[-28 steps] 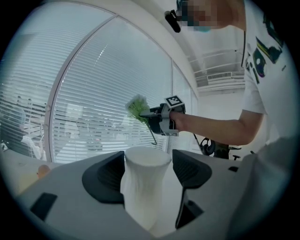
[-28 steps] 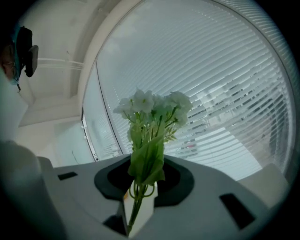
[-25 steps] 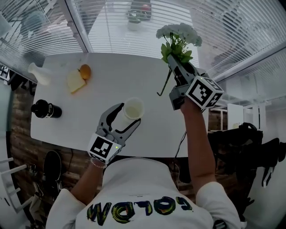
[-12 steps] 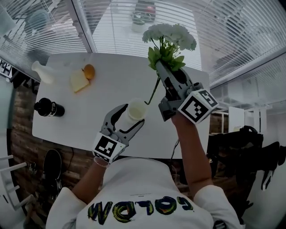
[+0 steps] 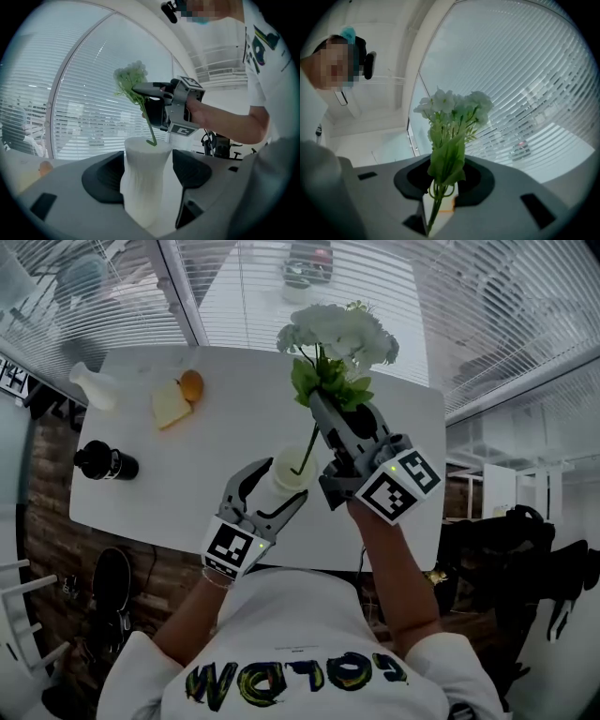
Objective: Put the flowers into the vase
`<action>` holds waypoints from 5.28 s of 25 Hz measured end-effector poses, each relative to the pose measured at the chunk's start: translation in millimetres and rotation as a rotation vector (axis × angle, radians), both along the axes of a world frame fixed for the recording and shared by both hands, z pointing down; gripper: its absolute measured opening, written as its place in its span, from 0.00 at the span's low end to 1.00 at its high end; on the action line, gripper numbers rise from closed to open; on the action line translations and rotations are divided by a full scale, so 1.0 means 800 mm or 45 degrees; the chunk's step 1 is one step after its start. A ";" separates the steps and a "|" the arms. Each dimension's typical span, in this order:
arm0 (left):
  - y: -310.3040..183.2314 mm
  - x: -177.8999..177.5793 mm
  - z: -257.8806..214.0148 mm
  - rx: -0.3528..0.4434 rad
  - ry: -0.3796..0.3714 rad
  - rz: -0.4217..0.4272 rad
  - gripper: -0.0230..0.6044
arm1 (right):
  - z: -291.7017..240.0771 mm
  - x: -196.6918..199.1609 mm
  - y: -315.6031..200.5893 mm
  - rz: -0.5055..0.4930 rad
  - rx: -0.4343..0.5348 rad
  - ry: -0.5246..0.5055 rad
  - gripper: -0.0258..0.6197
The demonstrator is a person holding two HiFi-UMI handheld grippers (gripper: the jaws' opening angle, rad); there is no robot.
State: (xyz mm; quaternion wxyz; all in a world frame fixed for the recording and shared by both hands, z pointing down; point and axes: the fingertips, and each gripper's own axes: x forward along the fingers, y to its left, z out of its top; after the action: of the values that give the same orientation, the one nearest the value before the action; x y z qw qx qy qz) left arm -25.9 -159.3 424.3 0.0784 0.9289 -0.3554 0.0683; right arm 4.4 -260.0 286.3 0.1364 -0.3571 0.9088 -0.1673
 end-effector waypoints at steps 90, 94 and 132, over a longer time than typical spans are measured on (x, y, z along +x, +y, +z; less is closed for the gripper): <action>0.061 -0.051 -0.061 0.085 0.116 -0.231 0.31 | 0.062 0.078 0.167 0.217 0.046 0.552 0.23; 0.067 -0.059 -0.076 0.100 0.142 -0.256 0.25 | 0.058 0.087 0.179 0.266 0.057 0.600 0.19; 0.090 -0.063 -0.121 0.150 0.226 -0.311 0.10 | 0.034 0.116 0.229 0.394 0.048 0.704 0.09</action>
State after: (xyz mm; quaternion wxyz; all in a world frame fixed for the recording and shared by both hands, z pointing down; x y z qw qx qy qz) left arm -76.1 -87.5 327.6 0.0624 0.8842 -0.4607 -0.0450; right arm 97.0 -76.7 313.3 -0.0852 -0.5205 0.8493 -0.0243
